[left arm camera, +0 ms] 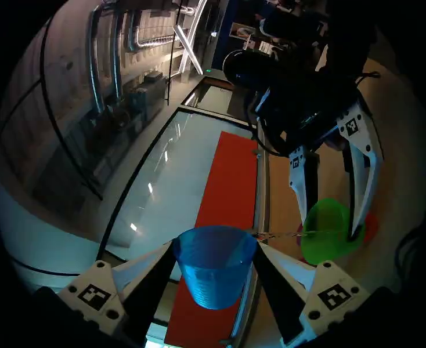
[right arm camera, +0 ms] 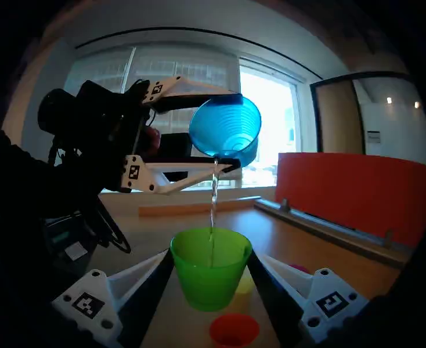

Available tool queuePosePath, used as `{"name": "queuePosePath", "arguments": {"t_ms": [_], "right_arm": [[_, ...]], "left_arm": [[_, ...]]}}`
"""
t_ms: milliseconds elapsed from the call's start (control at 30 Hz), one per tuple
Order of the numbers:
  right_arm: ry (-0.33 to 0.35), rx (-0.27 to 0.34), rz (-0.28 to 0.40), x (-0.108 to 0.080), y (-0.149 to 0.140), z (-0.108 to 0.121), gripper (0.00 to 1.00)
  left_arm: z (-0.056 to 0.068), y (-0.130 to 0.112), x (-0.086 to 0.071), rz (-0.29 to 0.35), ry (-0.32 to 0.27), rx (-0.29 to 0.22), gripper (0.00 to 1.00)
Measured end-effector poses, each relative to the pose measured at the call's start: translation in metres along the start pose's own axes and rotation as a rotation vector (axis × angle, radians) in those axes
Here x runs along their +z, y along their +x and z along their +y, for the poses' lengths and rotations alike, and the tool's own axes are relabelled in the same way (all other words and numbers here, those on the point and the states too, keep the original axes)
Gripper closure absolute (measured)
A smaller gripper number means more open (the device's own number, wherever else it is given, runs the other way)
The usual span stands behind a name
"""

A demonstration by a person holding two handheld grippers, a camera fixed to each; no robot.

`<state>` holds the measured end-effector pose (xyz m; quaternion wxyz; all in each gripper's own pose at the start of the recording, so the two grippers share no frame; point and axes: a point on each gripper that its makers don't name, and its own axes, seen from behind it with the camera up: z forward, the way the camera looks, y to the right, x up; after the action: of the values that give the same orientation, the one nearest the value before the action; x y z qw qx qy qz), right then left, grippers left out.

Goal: Pour water

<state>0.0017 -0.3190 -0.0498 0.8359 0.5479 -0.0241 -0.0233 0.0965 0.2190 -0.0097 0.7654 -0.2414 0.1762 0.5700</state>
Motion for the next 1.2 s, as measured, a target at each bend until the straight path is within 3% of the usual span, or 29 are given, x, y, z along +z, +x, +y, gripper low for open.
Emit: {"name": "queuePosePath", "arguments": {"t_ms": [400,967,1200], "right_arm": [[-0.005,-0.003,0.003,0.0,0.002,0.001,0.09],[-0.011,-0.008,0.01,-0.002,0.004,0.003,0.09],[-0.012,-0.01,0.013,-0.002,0.004,0.004,0.09]], "left_arm": [[-0.008,0.006,-0.002,0.006,0.012,0.041,0.12],[-0.006,0.009,0.002,0.01,0.021,0.093,0.12],[-0.011,0.011,0.003,0.018,0.031,0.125,0.11]]}}
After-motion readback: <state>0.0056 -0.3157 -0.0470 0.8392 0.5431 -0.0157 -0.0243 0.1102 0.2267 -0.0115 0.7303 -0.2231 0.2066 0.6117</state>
